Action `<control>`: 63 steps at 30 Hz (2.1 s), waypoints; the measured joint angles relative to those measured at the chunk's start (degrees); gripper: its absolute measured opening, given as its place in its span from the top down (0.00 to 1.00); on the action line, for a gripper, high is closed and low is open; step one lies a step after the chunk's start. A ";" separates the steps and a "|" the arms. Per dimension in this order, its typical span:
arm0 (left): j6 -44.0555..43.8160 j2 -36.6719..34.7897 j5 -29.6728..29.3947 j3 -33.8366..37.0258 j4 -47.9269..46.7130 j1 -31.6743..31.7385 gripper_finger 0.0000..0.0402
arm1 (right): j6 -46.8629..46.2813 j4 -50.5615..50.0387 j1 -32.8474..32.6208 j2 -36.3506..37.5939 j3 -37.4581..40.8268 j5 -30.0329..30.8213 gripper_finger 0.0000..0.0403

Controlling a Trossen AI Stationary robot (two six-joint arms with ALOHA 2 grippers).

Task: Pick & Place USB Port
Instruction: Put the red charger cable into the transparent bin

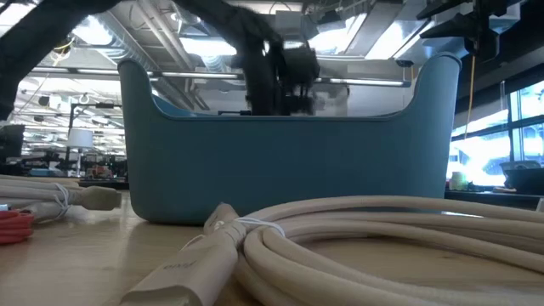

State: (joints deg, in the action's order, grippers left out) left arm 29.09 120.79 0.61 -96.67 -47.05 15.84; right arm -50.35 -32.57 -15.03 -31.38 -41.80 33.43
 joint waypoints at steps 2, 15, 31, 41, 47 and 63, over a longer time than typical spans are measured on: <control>-0.53 -3.00 0.01 -0.03 0.62 0.00 0.53 | 0.00 0.01 -0.02 0.00 0.00 0.00 0.64; -11.97 -26.65 2.18 -0.05 -4.53 -1.56 0.52 | 0.97 0.01 -0.01 0.00 0.00 -0.01 0.64; -38.28 -43.67 10.99 4.49 -21.22 -16.96 0.52 | 1.38 0.01 -0.02 0.00 0.00 -0.63 0.63; -59.03 -41.53 5.95 9.12 -18.75 -30.54 0.52 | 7.52 0.07 0.00 0.07 0.00 -2.22 0.63; -69.96 -36.74 5.79 10.98 -9.51 -35.35 0.52 | 8.24 0.01 0.00 0.34 0.00 -11.06 0.63; -74.70 -23.35 11.99 11.01 -12.27 -46.78 0.52 | 3.07 0.15 0.00 0.42 0.00 -18.21 0.63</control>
State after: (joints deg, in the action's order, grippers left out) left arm -45.61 97.44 12.60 -85.67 -59.32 -30.95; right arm -47.28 -32.42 -15.03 -30.96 -41.80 15.22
